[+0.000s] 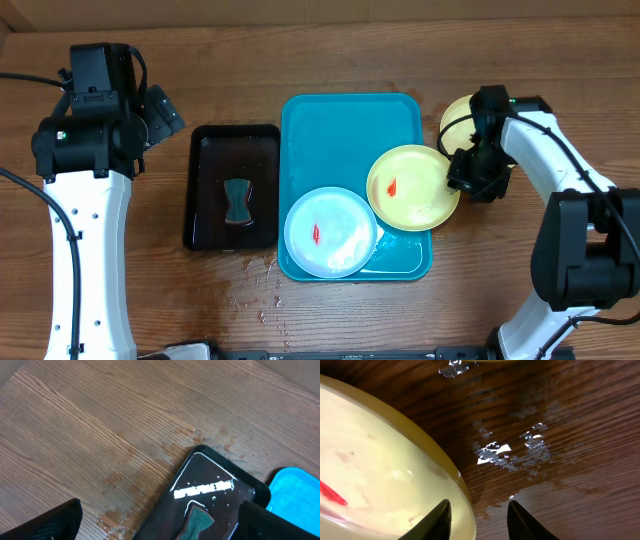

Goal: Clean dirty plates on tray and stack at the side

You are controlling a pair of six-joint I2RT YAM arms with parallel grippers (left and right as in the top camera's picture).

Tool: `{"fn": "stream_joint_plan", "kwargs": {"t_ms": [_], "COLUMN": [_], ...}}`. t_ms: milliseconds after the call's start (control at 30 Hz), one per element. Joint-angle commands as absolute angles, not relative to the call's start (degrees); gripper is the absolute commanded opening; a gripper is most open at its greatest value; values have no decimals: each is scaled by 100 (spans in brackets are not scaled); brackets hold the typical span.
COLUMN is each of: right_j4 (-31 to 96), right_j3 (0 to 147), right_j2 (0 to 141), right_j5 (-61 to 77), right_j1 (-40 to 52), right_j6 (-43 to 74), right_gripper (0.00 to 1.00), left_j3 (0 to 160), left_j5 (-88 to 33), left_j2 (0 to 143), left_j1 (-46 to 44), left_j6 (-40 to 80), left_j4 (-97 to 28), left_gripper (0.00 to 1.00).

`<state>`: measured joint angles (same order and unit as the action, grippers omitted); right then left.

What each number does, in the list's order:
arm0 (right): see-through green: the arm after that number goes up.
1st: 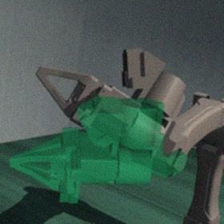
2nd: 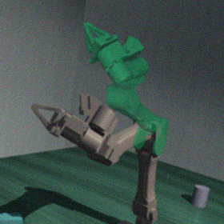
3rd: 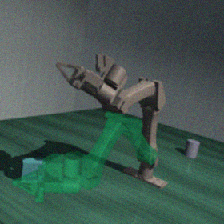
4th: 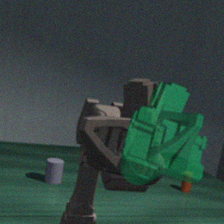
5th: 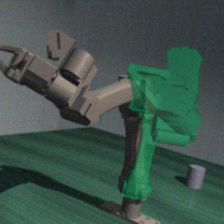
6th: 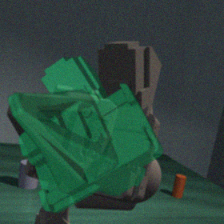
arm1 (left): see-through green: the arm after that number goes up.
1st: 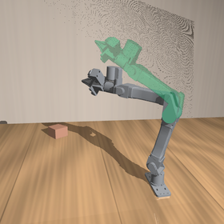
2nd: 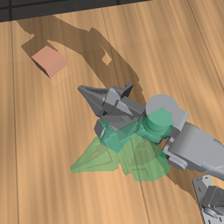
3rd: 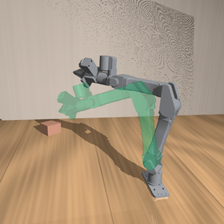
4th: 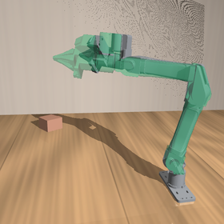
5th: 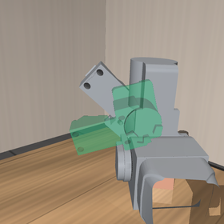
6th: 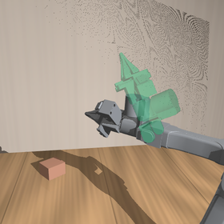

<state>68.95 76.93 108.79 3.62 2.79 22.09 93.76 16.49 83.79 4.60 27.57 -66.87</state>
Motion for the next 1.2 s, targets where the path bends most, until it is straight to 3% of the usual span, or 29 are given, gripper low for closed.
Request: {"fn": "stream_joint_plan", "kwargs": {"t_ms": [0, 367, 433, 467, 500, 900, 1167], "right_j4": [6827, 6637, 6510, 6410, 6351, 4842, 3647], "right_j3": [7642, 7408, 7338, 7321, 7321, 7513, 7690], "right_j2": [10728, 10728, 10728, 10728, 10726, 10726, 10726], "right_j5": [261, 263, 266, 268, 276, 1168, 1168], "right_j1": [327, 502, 515, 515, 515, 515, 679], "right_j6": [2274, 2274, 2274, 2274, 2276, 2200, 1199], "right_gripper": [37, 35, 25, 8, 4, 4, 4], "left_j3": [9421, 9421, 9421, 9421, 9421, 9421, 9421], "left_j5": [1647, 1647, 1647, 1647, 1647, 1647, 1647], "left_j2": [8401, 8401, 8401, 8401, 8401, 8401, 8401], "left_j1": [458, 458, 458, 458, 458, 458, 458], "left_j6": [2877, 2877, 2877, 2877, 2877, 2877, 2877], "left_j4": [-6689, -6689, -6689, -6689, -6689, -6689, -6689], "left_gripper": [100, 100, 100, 100, 100, 100, 100]}}
